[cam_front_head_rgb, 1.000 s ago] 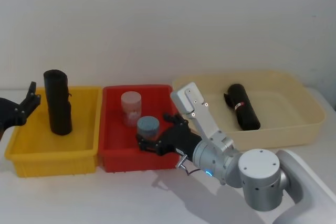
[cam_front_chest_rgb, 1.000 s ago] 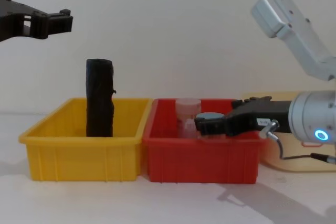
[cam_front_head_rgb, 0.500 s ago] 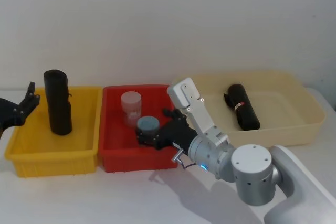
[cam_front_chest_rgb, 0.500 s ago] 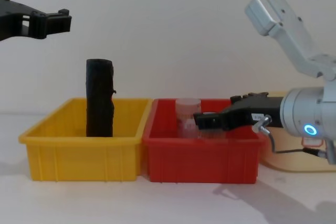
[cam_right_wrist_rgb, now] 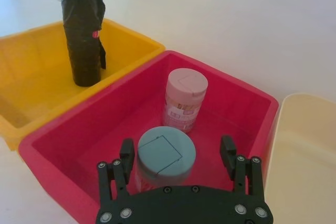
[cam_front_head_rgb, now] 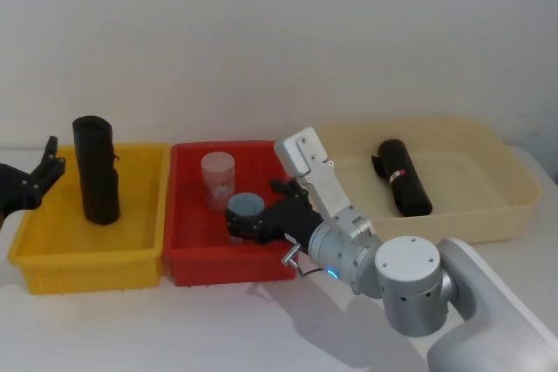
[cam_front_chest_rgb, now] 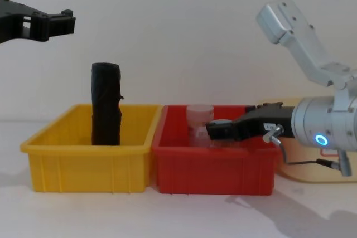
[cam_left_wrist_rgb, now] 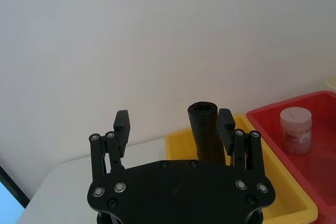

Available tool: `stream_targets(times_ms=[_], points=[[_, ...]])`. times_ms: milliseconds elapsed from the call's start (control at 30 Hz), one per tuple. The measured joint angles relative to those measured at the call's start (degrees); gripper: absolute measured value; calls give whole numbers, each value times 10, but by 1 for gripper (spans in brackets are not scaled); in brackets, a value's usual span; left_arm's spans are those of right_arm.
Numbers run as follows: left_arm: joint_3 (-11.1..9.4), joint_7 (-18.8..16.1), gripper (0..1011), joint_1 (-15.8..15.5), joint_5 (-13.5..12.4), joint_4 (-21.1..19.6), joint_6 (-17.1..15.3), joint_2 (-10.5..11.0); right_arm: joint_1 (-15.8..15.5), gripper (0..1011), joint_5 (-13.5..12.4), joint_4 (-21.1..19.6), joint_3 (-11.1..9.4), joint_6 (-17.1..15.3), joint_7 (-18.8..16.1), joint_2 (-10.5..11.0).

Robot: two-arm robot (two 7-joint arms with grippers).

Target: Pick up the garbage bag with the one hand and transfer it to the other hand.

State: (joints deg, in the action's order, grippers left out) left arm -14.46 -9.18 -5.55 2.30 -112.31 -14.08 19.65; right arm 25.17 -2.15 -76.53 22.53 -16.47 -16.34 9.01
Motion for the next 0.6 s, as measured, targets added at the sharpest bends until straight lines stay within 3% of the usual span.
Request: stream_targets(times_ms=[600], points=[[0,0,1001,0,0,0,0,0,12,1002,7,31,-6,-13,4,-18]])
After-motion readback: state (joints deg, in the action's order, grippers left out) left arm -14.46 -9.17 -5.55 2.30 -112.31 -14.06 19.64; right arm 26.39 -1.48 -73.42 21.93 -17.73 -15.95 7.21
